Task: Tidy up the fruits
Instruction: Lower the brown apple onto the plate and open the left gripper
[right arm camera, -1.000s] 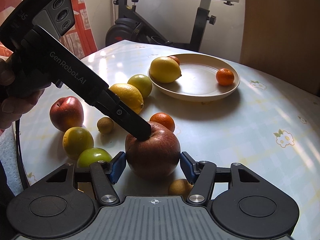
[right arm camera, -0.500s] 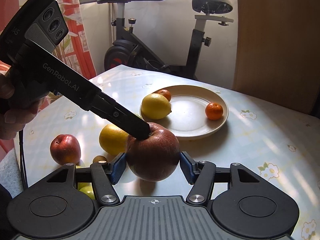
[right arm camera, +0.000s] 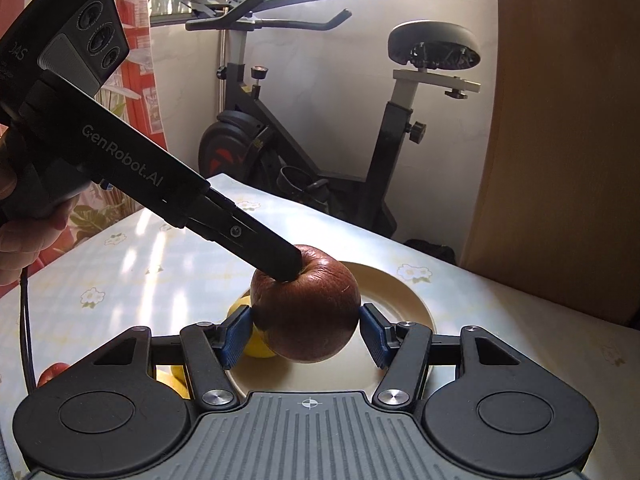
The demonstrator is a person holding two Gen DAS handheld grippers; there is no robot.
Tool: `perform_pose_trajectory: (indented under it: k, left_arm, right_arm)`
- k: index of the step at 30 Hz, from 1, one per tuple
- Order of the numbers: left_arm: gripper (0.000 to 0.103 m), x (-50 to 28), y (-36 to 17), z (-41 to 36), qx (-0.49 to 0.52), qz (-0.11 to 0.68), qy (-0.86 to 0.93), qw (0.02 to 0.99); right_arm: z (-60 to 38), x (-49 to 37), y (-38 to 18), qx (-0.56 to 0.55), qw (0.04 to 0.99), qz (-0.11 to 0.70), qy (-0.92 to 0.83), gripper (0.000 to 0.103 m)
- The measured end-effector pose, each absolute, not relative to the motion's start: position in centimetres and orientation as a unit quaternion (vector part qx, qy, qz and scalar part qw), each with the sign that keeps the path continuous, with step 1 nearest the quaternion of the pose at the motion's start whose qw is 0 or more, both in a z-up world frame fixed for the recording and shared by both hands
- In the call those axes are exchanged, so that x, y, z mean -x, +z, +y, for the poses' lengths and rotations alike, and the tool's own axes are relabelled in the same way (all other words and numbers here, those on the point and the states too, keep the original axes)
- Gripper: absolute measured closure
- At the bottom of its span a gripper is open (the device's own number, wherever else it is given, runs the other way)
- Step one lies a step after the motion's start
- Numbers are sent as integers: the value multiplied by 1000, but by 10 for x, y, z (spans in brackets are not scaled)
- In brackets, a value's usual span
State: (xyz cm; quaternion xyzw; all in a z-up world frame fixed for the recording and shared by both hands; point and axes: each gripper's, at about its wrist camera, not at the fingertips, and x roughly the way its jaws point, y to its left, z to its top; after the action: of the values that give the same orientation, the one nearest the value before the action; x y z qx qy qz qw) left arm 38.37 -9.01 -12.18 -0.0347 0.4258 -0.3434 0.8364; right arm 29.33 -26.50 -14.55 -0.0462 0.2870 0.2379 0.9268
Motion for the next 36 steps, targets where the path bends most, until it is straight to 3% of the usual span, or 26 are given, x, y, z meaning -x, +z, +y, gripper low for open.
perform_pose_trajectory:
  k: [16, 29, 36]
  left_arm:
    - [72, -472, -176, -73, 71, 462, -291, 835]
    - [72, -480, -185, -58, 88, 461, -273, 840]
    - [62, -476, -186, -58, 82, 458, -255, 848]
  right_arm:
    - [-242, -386, -205, 46, 911, 329, 242, 48]
    - [-231, -404, -214, 44, 907, 338, 248, 48]
    - [-231, -403, -211, 46, 906, 345, 241, 47]
